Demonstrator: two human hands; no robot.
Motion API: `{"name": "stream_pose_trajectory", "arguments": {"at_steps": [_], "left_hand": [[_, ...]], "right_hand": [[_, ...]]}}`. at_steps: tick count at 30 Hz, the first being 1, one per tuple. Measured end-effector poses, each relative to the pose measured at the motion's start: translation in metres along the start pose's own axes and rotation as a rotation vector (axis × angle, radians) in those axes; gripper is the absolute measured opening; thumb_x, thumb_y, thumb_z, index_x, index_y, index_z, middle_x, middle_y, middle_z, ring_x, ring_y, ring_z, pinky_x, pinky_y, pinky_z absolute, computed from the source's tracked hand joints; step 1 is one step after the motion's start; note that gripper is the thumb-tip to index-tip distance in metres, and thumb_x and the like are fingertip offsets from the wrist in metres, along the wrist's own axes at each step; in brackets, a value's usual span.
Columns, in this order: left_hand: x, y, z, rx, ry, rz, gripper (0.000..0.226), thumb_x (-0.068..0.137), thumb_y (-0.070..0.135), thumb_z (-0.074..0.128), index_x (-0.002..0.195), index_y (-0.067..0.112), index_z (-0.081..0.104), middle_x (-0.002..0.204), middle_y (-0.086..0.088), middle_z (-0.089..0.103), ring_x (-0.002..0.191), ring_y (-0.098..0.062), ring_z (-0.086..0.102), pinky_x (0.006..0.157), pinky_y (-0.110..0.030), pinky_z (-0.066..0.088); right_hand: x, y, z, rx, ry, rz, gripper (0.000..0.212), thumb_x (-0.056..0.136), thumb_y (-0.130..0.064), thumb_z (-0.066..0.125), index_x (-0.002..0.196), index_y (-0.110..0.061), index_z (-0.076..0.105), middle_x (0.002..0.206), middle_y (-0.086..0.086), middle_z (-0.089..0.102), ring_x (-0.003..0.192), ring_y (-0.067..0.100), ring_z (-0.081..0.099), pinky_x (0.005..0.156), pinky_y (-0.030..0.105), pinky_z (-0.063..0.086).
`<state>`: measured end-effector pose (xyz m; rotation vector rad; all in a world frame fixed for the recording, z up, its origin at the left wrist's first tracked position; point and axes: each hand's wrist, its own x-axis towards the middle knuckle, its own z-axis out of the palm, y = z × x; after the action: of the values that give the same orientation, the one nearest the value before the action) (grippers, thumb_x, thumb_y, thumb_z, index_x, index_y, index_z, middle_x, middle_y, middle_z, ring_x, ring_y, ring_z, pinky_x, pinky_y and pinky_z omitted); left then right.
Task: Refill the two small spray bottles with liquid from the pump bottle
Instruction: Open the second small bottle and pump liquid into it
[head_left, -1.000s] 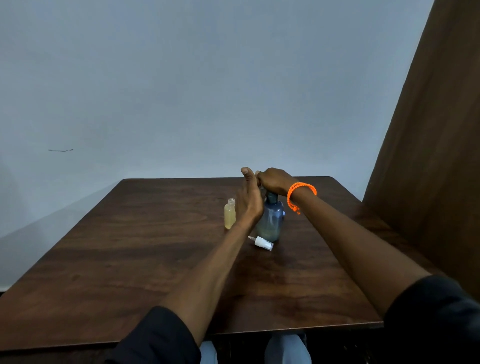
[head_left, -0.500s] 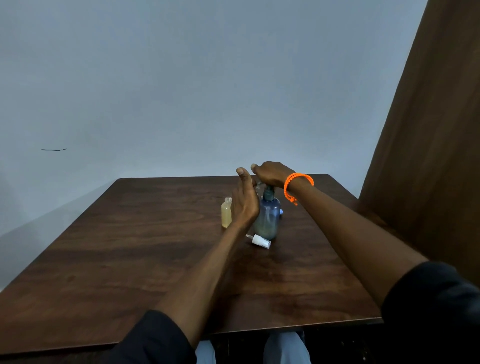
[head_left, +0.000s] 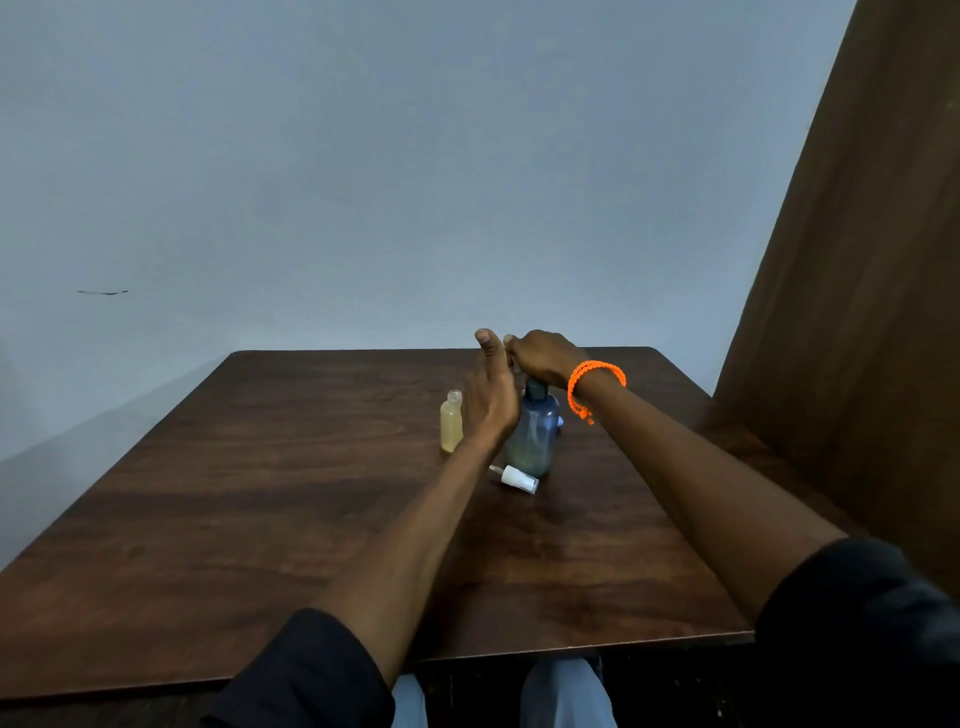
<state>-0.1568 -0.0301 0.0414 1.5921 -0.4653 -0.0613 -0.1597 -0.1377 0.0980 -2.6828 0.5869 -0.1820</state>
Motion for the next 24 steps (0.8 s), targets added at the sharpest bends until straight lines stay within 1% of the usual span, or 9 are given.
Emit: {"name": "stream_pose_trajectory", "arguments": {"at_steps": [2,6,9,12,14,16,18,21,24], "left_hand": [[-0.001,-0.002,-0.001,-0.016,0.023,0.007,0.128,0.069,0.104,-0.009,0.091,0.003,0.066,0.072,0.0,0.061,0.074,-0.025,0.057,0.083,-0.045,0.048],[-0.006,0.005,-0.003,-0.024,0.007,0.018,0.103,0.092,0.087,-0.004,0.087,0.012,0.066,0.078,-0.003,0.064,0.078,-0.024,0.06,0.089,-0.047,0.05],[-0.003,0.005,-0.003,-0.011,0.002,0.014,0.125,0.075,0.099,-0.008,0.105,0.006,0.07,0.093,-0.012,0.074,0.095,-0.033,0.068,0.093,-0.049,0.05],[-0.006,0.007,-0.002,-0.011,0.024,0.037,0.134,0.063,0.106,-0.012,0.098,0.005,0.069,0.083,-0.006,0.07,0.086,-0.031,0.064,0.084,-0.046,0.046],[-0.005,0.006,-0.001,0.001,0.029,0.049,0.137,0.06,0.108,-0.013,0.106,0.014,0.075,0.09,-0.007,0.073,0.092,-0.03,0.068,0.082,-0.042,0.046],[-0.003,0.005,-0.001,-0.012,0.017,0.035,0.146,0.059,0.109,-0.013,0.124,0.011,0.073,0.105,-0.012,0.076,0.107,-0.033,0.069,0.09,-0.045,0.051],[0.0,0.004,-0.002,-0.015,0.01,0.009,0.15,0.059,0.109,-0.011,0.129,0.003,0.067,0.12,-0.022,0.074,0.118,-0.041,0.067,0.101,-0.053,0.051],[-0.003,0.003,-0.002,-0.011,0.016,0.044,0.14,0.061,0.108,-0.01,0.104,0.0,0.067,0.102,-0.023,0.072,0.101,-0.046,0.065,0.092,-0.052,0.051],[-0.008,0.007,-0.004,-0.001,0.025,0.069,0.115,0.069,0.104,-0.008,0.074,0.009,0.056,0.07,-0.005,0.061,0.07,-0.03,0.055,0.077,-0.048,0.044]], "right_hand": [[0.0,-0.001,-0.002,-0.033,-0.009,0.003,0.049,0.109,-0.045,0.028,0.082,-0.018,0.058,0.106,0.01,0.064,0.1,0.029,0.056,0.094,0.043,0.043],[0.007,-0.007,-0.01,-0.075,0.01,-0.008,0.054,0.108,-0.049,0.026,0.078,-0.018,0.058,0.097,0.008,0.065,0.097,0.029,0.058,0.098,0.045,0.043],[0.003,-0.004,-0.003,-0.08,0.037,-0.024,0.052,0.109,-0.044,0.03,0.071,-0.021,0.056,0.089,0.003,0.063,0.097,0.028,0.057,0.098,0.045,0.04],[-0.002,-0.003,-0.006,-0.105,0.022,-0.012,0.049,0.11,-0.044,0.028,0.08,-0.02,0.058,0.099,0.005,0.062,0.098,0.028,0.053,0.098,0.045,0.038],[0.0,-0.005,-0.011,-0.095,0.013,-0.017,0.05,0.11,-0.047,0.026,0.084,-0.02,0.059,0.105,0.006,0.061,0.099,0.027,0.053,0.101,0.046,0.039],[0.003,-0.006,-0.01,-0.074,0.01,-0.017,0.051,0.11,-0.048,0.025,0.079,-0.022,0.056,0.104,0.006,0.061,0.099,0.027,0.053,0.103,0.046,0.039],[0.002,-0.003,-0.003,-0.013,0.011,-0.019,0.05,0.11,-0.047,0.028,0.078,-0.023,0.058,0.106,0.007,0.063,0.1,0.028,0.055,0.099,0.044,0.042],[-0.002,0.001,0.001,0.038,-0.002,-0.009,0.046,0.11,-0.044,0.03,0.088,-0.019,0.062,0.111,0.01,0.064,0.102,0.028,0.056,0.095,0.043,0.044],[-0.001,-0.004,-0.008,-0.007,-0.017,0.003,0.049,0.109,-0.048,0.027,0.093,-0.016,0.061,0.112,0.01,0.063,0.103,0.029,0.055,0.106,0.047,0.043]]}}
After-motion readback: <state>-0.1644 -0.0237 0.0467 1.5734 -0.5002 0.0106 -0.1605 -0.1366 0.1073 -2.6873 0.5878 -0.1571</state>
